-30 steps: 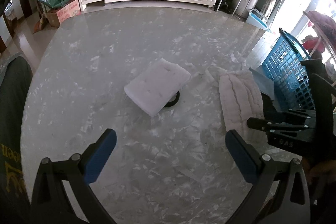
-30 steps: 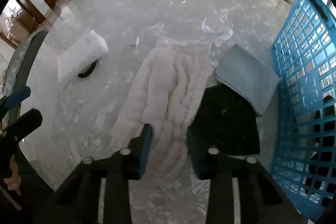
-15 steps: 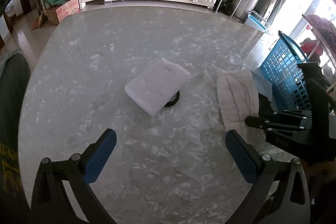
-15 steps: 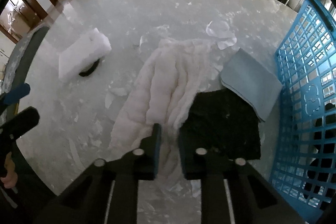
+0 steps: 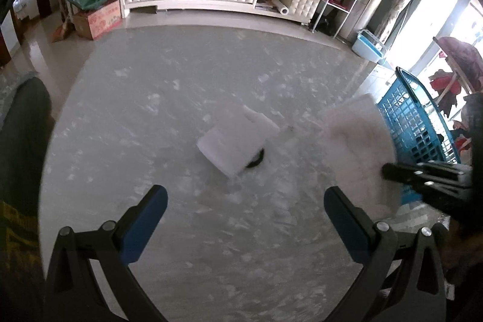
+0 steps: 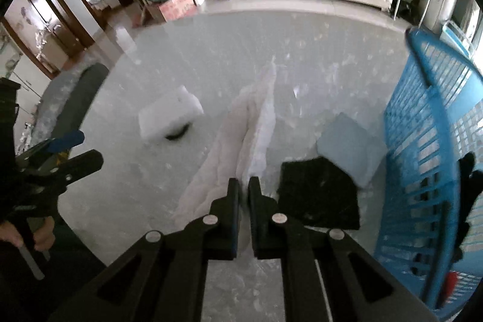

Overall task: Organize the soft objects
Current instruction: 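Grasp the white quilted cloth with the right tool and lift it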

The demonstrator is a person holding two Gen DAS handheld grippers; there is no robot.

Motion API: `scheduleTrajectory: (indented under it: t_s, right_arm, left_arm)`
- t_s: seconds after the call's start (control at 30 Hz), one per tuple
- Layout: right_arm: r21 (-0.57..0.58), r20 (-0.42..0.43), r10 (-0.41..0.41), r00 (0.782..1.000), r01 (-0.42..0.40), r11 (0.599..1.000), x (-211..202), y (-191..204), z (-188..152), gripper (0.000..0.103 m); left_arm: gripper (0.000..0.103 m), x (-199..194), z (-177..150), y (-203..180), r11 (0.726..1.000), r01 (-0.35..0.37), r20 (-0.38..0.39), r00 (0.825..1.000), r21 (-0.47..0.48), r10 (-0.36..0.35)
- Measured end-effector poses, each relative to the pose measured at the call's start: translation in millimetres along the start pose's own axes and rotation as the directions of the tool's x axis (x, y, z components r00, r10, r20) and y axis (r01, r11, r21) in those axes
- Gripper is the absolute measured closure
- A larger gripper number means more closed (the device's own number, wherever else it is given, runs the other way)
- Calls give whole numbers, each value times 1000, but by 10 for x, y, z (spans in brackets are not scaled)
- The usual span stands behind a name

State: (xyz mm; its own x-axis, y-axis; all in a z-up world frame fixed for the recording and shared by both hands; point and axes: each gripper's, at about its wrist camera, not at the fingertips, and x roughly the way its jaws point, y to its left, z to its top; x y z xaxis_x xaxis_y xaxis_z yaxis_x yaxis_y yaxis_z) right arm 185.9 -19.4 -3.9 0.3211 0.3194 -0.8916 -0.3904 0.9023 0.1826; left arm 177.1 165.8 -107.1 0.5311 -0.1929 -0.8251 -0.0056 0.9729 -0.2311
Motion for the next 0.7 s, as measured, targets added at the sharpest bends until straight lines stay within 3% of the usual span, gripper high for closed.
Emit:
scheduleTrajectory:
  t_s: [0.3, 0.57, 0.7]
  right_arm:
    - [15, 95, 41, 995, -43, 999, -496, -168, 141, 97]
    - [3, 171, 40, 984, -41, 999, -743, -241, 207, 97]
    - [9, 224, 14, 975, -17, 1000, -839, -273, 163, 97]
  left_arm:
    - [0, -185, 135, -7, 994, -82, 17, 997, 71, 81]
    - [0, -62, 288, -109, 988, -29, -32, 999, 153, 34]
    - [0, -30, 359, -168, 983, -26, -14, 999, 183, 29]
